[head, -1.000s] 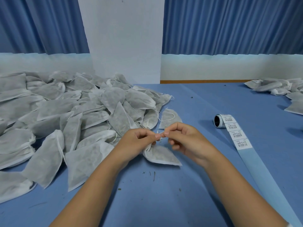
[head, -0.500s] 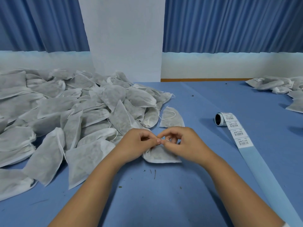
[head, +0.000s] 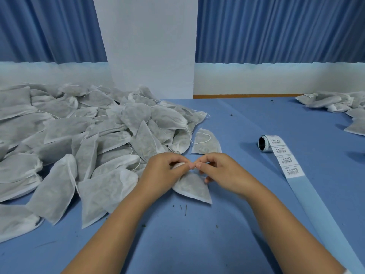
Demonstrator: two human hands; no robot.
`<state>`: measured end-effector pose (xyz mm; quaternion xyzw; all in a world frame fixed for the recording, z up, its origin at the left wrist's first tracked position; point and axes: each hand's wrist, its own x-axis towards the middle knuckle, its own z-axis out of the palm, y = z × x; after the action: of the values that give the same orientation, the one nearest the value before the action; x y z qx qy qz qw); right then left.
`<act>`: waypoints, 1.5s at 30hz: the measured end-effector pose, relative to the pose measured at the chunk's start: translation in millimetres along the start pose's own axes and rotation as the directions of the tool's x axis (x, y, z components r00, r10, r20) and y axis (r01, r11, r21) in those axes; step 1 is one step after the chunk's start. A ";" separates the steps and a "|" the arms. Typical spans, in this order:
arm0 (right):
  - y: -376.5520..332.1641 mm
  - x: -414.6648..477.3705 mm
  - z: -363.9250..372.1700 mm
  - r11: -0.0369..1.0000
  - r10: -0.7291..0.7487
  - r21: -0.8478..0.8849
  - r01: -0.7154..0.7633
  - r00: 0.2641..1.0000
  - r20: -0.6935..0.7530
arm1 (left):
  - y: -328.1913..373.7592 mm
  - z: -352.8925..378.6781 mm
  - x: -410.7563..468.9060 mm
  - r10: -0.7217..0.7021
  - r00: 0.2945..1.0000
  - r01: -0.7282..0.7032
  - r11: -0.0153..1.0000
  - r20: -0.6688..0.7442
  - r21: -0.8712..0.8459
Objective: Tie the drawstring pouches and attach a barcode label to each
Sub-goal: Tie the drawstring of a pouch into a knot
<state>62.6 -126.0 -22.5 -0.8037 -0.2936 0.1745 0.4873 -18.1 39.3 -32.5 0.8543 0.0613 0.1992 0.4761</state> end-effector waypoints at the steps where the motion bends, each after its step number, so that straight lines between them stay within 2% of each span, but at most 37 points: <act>1: -0.3 -0.1 -0.7 0.999 0.017 0.047 -0.018 1.000 0.017 | 1.0 0.1 -0.2 -0.014 1.000 0.014 0.999 -0.004 -0.031; 4: -0.8 -0.6 -2.6 0.974 0.050 0.218 -0.066 0.996 0.078 | 3.1 -2.0 -0.1 -0.048 0.998 0.052 0.991 0.038 -0.121; 7: -1.4 -1.4 -4.8 0.968 0.017 0.248 -0.039 0.996 0.090 | 3.7 -5.9 0.8 -0.065 0.996 0.075 0.977 0.053 -0.202; 12: -4.8 -2.9 3.6 0.989 -0.084 0.122 0.084 0.996 -0.005 | -0.3 -10.7 3.8 -0.124 0.984 0.154 0.953 0.126 -0.260; 17: -2.4 -1.6 5.2 0.983 -0.177 0.012 0.182 0.969 -0.172 | -0.4 -11.2 4.6 -0.144 0.970 0.185 0.960 0.197 -0.210; 21: -3.6 -3.5 9.1 0.965 -0.250 -0.136 0.226 0.947 -0.200 | 2.3 -10.0 3.6 -0.127 0.972 0.162 0.971 0.196 -0.174; 32: -2.3 -2.9 11.2 0.951 -0.289 -0.176 0.255 0.935 -0.207 | 6.9 -9.3 1.5 -0.139 0.971 0.179 0.962 0.193 -0.206; 38: -4.7 -1.7 6.6 0.973 -0.191 0.090 0.211 0.963 -0.192 | 5.7 -6.7 1.8 -0.192 0.962 0.234 0.945 0.191 -0.227; 45: -5.0 -1.1 6.4 0.949 -0.162 0.239 0.205 0.969 -0.188 | 6.4 -1.8 -1.8 -0.155 0.910 0.273 0.921 0.385 -0.276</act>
<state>56.6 -120.5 -21.1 -0.7146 -0.3006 0.0974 0.6241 -21.0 36.7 -26.8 0.7739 0.0351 -0.0053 0.6323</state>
